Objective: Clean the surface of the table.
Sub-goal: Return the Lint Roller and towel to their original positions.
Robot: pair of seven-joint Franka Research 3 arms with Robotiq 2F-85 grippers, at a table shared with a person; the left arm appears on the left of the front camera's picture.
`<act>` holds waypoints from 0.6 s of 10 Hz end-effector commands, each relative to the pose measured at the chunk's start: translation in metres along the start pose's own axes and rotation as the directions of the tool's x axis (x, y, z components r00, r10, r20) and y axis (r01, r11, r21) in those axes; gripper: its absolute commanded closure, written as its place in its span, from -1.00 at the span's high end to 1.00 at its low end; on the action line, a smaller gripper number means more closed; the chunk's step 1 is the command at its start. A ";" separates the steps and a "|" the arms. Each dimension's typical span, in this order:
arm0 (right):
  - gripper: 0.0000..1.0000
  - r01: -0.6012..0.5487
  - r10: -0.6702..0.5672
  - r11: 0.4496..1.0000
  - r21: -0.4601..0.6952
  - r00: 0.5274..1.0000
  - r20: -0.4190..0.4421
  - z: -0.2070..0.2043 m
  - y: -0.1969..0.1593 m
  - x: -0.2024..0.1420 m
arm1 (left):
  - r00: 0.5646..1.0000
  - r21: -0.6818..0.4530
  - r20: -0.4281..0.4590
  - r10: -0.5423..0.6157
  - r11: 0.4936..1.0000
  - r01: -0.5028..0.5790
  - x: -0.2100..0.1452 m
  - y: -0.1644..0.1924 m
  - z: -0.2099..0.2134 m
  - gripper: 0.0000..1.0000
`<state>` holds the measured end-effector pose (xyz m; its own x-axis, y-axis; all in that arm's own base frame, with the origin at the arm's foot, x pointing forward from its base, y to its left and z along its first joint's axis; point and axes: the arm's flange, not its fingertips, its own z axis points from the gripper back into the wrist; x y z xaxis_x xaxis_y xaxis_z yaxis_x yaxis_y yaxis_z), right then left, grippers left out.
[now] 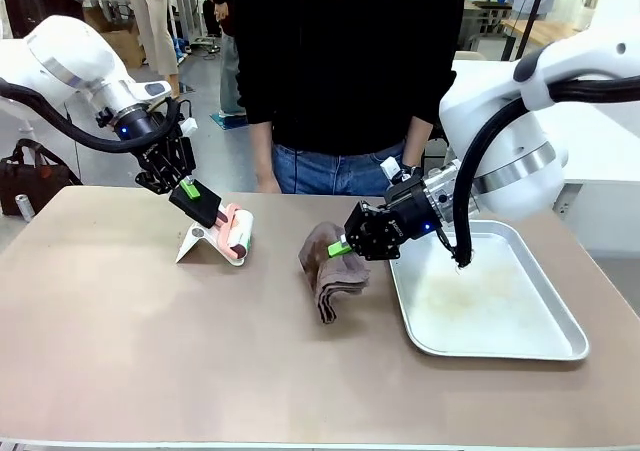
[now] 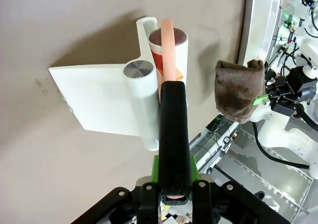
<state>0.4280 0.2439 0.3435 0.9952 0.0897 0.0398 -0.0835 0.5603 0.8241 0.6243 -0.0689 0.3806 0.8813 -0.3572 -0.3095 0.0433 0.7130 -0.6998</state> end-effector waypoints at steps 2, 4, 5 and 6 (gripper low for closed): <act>-0.79 0.014 -0.014 0.999 0.033 1.000 0.009 0.000 -0.004 -0.001 | 1.000 0.035 0.010 0.028 0.999 -0.028 -0.002 -0.002 -0.008 -0.55; -0.79 0.010 -0.011 0.999 0.033 1.000 0.020 0.002 -0.006 -0.002 | 0.998 0.044 0.038 0.043 0.998 -0.045 -0.001 0.000 -0.009 -0.55; -0.79 0.000 -0.001 1.000 0.031 1.000 0.024 0.003 -0.006 -0.003 | 0.998 0.039 0.036 0.044 0.998 -0.046 -0.001 0.000 -0.010 -0.55; -0.79 -0.006 0.005 0.999 0.031 1.000 0.025 0.003 -0.007 -0.003 | 0.998 0.044 0.036 0.051 0.998 -0.052 -0.001 0.001 -0.010 -0.55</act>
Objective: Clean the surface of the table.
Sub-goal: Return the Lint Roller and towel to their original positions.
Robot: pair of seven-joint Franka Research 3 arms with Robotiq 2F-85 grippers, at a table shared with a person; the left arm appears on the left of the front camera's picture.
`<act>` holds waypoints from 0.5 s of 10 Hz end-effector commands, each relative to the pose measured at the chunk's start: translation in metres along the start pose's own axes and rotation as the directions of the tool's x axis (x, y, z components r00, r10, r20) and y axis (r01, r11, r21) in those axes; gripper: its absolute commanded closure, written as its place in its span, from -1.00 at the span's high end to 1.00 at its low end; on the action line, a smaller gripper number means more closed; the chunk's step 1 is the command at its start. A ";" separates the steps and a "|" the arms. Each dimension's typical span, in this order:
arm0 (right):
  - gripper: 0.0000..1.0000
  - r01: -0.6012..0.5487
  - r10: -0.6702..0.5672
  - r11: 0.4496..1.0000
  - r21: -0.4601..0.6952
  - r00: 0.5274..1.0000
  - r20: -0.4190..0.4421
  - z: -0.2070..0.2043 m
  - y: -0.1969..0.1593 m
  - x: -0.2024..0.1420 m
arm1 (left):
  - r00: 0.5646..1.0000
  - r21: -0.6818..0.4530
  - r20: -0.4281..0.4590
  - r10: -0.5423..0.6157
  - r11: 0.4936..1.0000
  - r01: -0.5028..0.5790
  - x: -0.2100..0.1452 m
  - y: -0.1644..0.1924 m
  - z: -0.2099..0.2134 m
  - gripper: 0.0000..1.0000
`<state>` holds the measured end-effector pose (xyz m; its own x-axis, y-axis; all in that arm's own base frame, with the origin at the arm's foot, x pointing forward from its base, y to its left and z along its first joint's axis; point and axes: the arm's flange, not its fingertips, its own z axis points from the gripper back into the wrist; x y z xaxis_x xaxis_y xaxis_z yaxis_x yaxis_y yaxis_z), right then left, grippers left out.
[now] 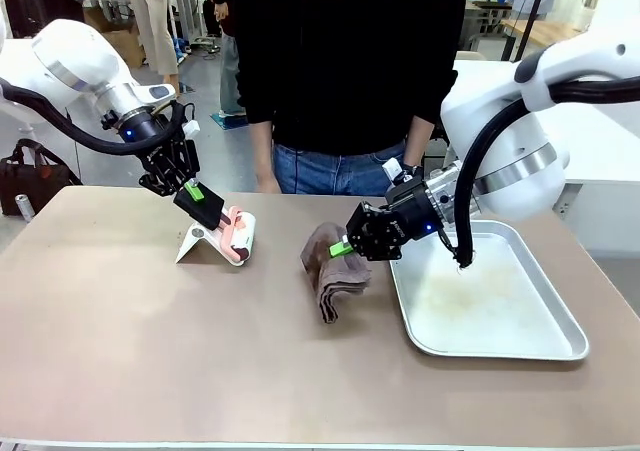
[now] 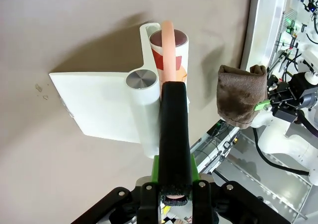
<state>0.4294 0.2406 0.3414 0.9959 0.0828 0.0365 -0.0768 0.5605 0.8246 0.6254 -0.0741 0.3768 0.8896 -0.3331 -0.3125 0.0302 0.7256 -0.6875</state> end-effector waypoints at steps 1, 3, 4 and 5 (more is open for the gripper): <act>-0.79 -0.013 0.012 0.999 0.031 1.000 0.022 0.002 -0.004 -0.004 | 0.999 0.038 0.017 0.037 0.999 -0.038 -0.005 0.002 -0.005 -0.55; -0.79 -0.008 0.007 0.999 0.033 1.000 0.026 0.003 -0.005 -0.004 | 0.999 0.043 0.015 0.041 0.998 -0.041 -0.005 0.003 -0.005 -0.55; -0.79 -0.007 0.006 0.999 0.037 1.000 0.031 0.003 -0.006 -0.004 | 0.999 0.042 0.017 0.041 0.998 -0.042 -0.006 0.003 -0.005 -0.55; -0.79 -0.002 0.001 0.999 0.039 1.000 0.030 0.003 -0.006 -0.004 | 0.999 0.042 0.017 0.041 0.998 -0.041 -0.006 0.003 -0.006 -0.55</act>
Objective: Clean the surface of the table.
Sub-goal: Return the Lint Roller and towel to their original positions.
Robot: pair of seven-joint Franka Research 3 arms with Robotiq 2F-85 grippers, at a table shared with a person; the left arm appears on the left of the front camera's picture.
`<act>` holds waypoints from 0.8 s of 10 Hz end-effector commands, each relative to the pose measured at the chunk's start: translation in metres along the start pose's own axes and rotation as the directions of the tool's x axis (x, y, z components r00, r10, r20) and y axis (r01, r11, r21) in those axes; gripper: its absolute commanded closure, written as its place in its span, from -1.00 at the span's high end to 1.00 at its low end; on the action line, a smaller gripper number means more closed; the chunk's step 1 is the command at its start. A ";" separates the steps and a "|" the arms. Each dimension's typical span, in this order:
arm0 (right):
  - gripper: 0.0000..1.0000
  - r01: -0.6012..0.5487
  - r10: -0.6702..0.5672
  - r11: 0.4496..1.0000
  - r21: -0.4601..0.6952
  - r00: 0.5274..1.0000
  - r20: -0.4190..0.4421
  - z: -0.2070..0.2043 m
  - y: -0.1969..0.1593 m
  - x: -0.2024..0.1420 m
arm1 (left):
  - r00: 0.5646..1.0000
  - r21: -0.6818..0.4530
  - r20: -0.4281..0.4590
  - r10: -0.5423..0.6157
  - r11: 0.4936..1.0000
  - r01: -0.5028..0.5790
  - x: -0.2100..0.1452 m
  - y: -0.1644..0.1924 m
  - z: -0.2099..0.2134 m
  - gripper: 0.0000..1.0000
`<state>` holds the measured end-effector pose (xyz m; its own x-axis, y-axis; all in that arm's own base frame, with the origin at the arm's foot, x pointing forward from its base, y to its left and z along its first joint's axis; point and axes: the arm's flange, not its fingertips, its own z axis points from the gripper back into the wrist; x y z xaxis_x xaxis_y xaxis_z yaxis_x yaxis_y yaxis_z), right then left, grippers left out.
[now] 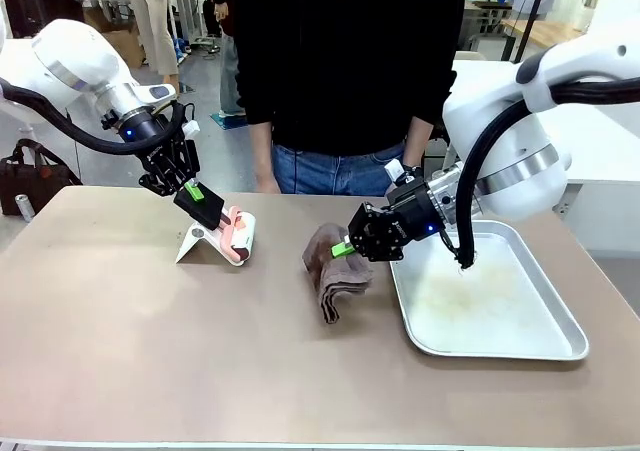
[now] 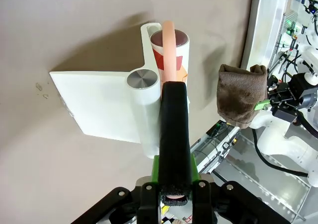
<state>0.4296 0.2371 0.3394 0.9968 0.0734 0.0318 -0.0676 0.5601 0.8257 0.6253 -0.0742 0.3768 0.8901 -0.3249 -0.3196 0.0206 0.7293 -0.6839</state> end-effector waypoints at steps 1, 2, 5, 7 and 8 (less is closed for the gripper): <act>-0.79 -0.008 0.008 0.999 0.037 1.000 0.024 0.002 -0.003 -0.004 | 0.999 0.042 0.015 0.031 0.999 -0.032 -0.006 0.004 -0.006 -0.55; -0.79 -0.007 0.006 0.999 0.035 1.000 0.025 0.002 -0.003 -0.004 | 0.999 0.042 0.014 0.032 0.999 -0.032 -0.006 0.004 -0.007 -0.55; -0.72 0.000 -0.001 0.999 0.034 1.000 0.023 0.001 -0.005 -0.002 | 0.999 0.048 0.010 0.040 0.998 -0.040 -0.007 0.003 -0.007 -0.55; -0.66 0.002 -0.003 0.999 0.033 1.000 0.025 0.000 -0.006 -0.001 | 0.999 0.052 0.019 0.040 0.998 -0.041 -0.007 0.002 -0.006 -0.55; -0.60 0.002 -0.002 0.999 0.034 1.000 0.026 0.000 -0.006 -0.001 | 0.999 0.049 0.025 0.041 0.998 -0.042 -0.007 0.003 -0.007 -0.55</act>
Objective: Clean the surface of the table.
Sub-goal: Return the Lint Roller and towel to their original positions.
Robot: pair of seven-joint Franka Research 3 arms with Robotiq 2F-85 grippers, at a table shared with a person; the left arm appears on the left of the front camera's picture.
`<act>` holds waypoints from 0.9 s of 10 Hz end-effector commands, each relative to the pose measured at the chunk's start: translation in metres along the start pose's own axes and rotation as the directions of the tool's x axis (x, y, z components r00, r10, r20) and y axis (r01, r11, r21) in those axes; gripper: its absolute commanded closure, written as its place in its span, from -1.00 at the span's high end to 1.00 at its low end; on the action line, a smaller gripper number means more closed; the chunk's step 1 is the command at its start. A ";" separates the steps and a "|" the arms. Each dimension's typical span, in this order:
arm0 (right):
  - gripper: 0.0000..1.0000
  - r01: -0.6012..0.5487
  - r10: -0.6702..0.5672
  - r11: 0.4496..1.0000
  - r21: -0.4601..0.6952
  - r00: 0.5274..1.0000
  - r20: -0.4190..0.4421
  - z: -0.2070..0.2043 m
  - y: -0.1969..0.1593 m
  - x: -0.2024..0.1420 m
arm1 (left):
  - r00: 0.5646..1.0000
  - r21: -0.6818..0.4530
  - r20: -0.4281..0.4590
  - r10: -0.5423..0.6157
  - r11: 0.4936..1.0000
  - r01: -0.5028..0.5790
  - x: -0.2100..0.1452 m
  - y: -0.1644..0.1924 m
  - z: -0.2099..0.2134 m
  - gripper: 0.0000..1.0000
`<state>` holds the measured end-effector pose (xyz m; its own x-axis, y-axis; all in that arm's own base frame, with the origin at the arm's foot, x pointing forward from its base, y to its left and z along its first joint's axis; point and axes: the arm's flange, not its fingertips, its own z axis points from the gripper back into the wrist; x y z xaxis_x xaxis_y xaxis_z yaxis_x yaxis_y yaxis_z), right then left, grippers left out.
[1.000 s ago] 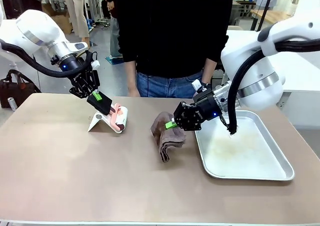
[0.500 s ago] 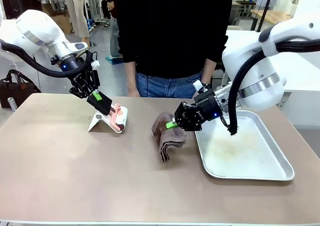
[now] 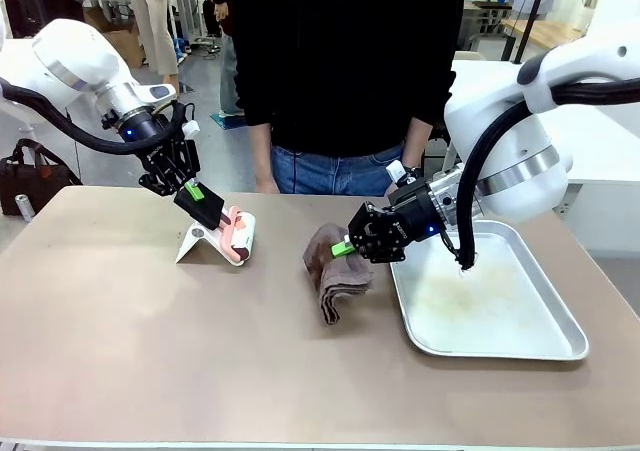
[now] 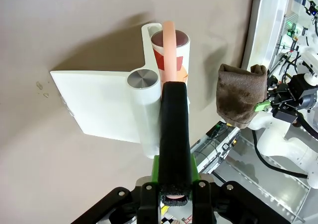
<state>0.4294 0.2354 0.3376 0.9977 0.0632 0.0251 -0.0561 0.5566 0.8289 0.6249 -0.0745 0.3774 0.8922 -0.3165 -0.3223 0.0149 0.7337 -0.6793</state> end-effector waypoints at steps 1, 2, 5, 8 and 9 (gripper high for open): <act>-0.60 -0.013 0.012 1.000 0.029 1.000 0.022 0.000 -0.003 -0.001 | 0.999 0.041 0.024 0.028 0.999 -0.029 -0.008 0.005 -0.007 -0.55; -0.54 -0.012 0.012 1.000 0.028 1.000 0.021 -0.001 -0.003 0.000 | 0.999 0.037 0.024 0.033 0.999 -0.034 -0.008 0.007 -0.007 -0.55; 0.51 0.016 -0.016 1.000 0.004 0.999 0.029 -0.001 -0.006 0.001 | 0.999 0.031 0.018 0.040 0.999 -0.041 -0.009 0.010 -0.008 -0.55; 1.00 0.027 -0.026 1.000 -0.013 0.999 0.035 0.002 -0.008 0.000 | 0.998 0.034 0.019 0.056 0.998 -0.057 -0.009 0.011 -0.008 1.00; 1.00 0.027 -0.027 1.000 -0.015 0.999 0.035 0.003 -0.009 -0.001 | 0.998 0.033 0.022 0.056 0.998 -0.057 -0.010 0.011 -0.008 1.00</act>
<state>0.4315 0.2304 0.3337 0.9988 0.0450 0.0213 -0.0431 0.5660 0.8233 0.6199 -0.0676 0.3661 0.8973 -0.2849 -0.3371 -0.0109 0.7493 -0.6622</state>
